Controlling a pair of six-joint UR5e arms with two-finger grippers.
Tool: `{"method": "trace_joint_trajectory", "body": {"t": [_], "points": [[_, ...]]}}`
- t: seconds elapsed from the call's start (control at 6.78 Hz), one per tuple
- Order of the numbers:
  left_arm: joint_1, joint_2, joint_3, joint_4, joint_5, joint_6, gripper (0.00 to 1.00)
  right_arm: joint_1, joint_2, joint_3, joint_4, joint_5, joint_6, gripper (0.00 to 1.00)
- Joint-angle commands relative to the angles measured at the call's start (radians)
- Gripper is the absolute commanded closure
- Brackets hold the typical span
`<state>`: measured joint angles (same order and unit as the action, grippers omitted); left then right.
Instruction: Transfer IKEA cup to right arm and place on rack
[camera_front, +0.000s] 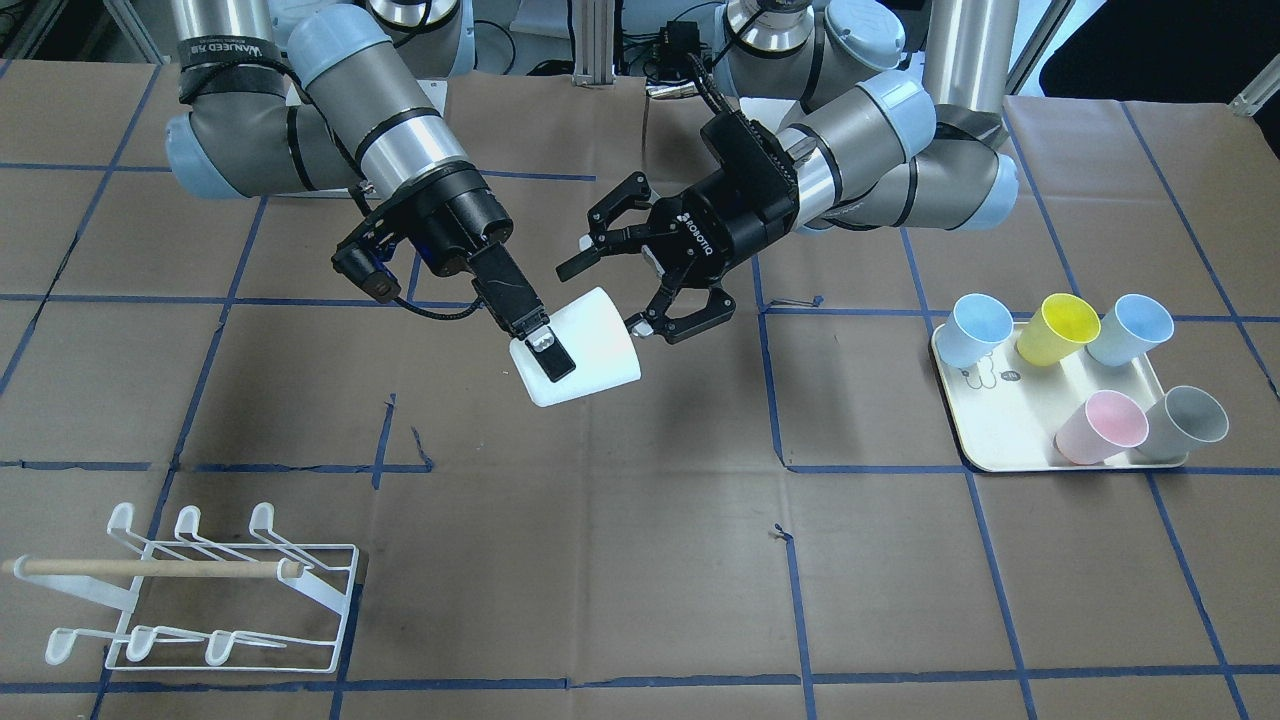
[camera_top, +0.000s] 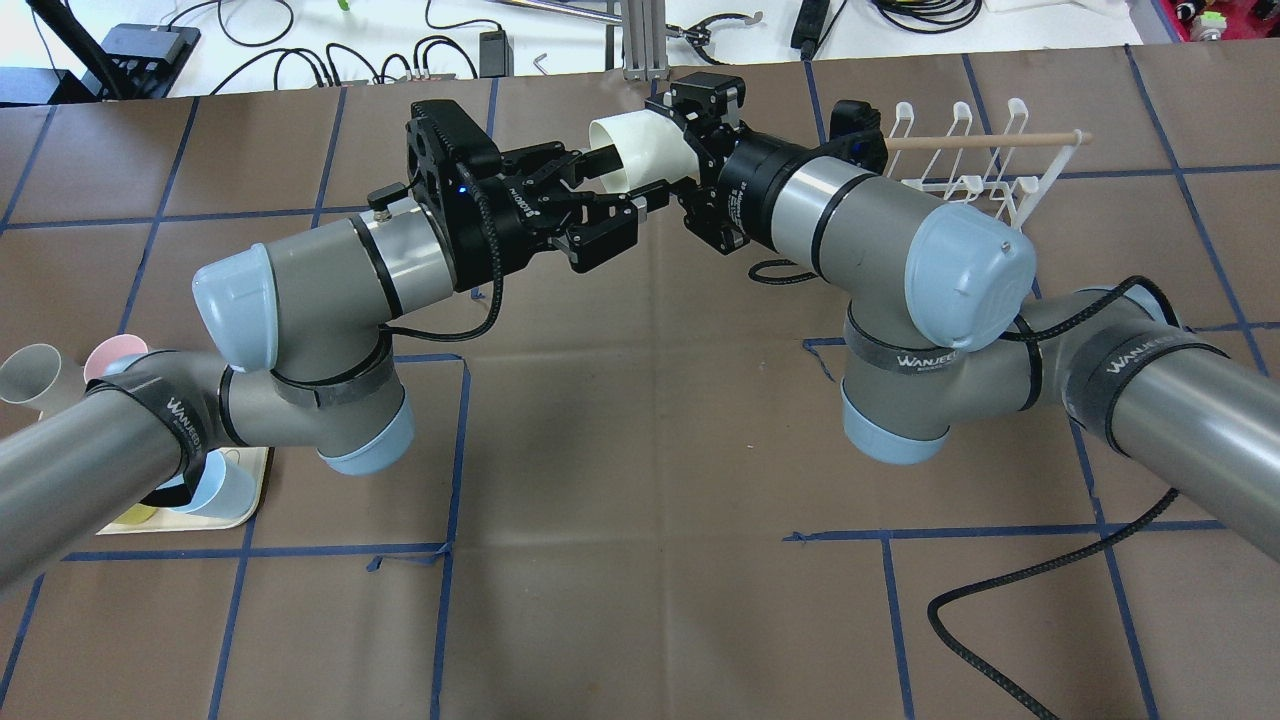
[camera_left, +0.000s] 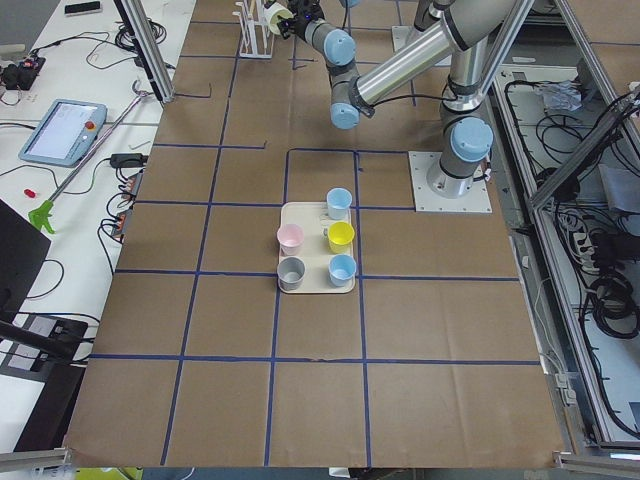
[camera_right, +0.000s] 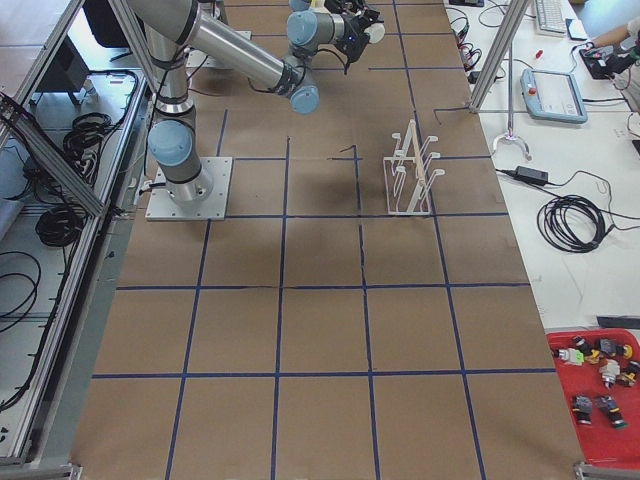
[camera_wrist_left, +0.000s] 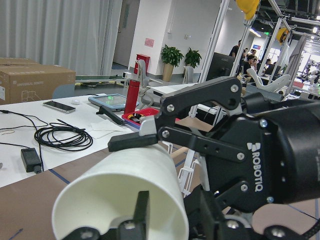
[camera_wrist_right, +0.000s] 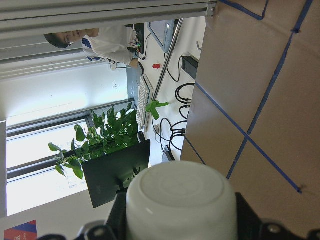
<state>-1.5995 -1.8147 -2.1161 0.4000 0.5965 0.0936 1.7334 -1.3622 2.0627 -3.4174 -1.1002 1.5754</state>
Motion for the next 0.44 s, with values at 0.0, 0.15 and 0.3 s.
{"method": "trace_joint_trajectory", "body": {"t": [0.0,0.15,0.3], "points": [[0.044,0.003,-0.004,0.0,-0.009,0.0,0.01,0.0,0.006,-0.01,0.0,-0.003,0.0,0.67],[0.109,0.02,-0.01,-0.003,-0.071,0.0,0.01,-0.006,0.014,-0.027,-0.002,-0.003,-0.002,0.7],[0.178,0.029,-0.01,-0.007,-0.101,0.0,0.01,-0.021,0.044,-0.048,-0.013,0.0,-0.053,0.72]]}}
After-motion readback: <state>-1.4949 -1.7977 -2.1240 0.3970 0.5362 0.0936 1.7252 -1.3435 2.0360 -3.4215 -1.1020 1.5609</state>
